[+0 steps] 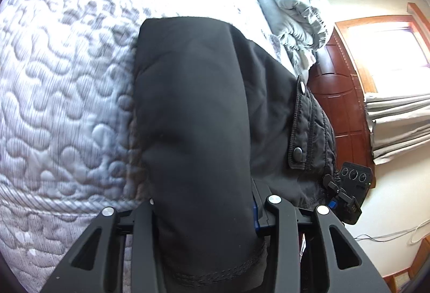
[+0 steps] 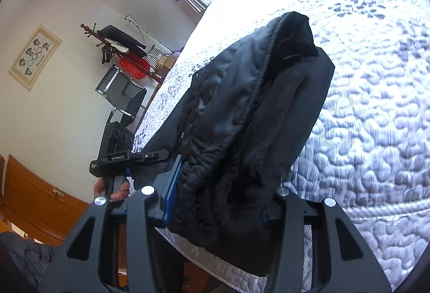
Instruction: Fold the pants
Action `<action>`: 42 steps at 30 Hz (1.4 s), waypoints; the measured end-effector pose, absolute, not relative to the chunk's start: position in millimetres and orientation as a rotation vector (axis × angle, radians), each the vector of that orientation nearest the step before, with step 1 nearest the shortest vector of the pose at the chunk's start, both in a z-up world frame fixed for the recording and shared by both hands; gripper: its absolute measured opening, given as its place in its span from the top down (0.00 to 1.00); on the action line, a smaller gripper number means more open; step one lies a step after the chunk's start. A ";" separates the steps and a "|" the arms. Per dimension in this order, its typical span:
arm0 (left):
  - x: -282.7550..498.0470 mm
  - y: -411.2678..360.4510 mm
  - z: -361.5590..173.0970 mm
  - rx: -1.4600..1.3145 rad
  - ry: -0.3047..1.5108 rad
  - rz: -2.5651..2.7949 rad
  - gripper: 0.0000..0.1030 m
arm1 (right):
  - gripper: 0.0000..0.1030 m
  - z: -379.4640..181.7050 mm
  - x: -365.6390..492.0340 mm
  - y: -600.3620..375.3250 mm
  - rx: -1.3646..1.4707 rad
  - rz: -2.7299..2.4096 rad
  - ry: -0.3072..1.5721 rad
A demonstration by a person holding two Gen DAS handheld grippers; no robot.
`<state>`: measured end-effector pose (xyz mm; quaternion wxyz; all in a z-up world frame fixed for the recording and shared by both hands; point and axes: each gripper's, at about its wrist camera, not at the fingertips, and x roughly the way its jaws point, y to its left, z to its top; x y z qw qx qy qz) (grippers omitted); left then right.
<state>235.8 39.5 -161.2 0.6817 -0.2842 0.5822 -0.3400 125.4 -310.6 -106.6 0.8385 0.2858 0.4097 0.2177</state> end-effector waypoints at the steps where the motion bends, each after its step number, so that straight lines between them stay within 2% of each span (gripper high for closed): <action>1: 237.7 37.6 -159.1 -0.639 1.301 -0.765 0.64 | 0.56 -103.4 126.6 -311.1 0.595 0.460 0.860; 12: 283.2 24.9 -120.1 -0.644 1.204 -0.774 0.64 | 0.56 -60.6 166.9 -318.4 0.491 0.478 0.792; 18: 320.1 20.0 -110.6 -0.612 1.154 -0.745 0.63 | 0.56 -56.3 209.9 -331.5 0.499 0.502 0.783; 26: 378.9 7.3 -145.4 -0.596 1.185 -0.671 0.60 | 0.56 -88.6 272.7 -345.7 0.536 0.505 0.840; 33: 399.8 4.7 -170.9 -0.589 1.185 -0.652 0.58 | 0.56 -125.2 301.9 -359.9 0.589 0.503 0.879; 42: 401.4 -5.6 -177.6 -0.511 1.173 -0.679 0.43 | 0.55 -155.4 306.2 -384.2 0.663 0.522 0.890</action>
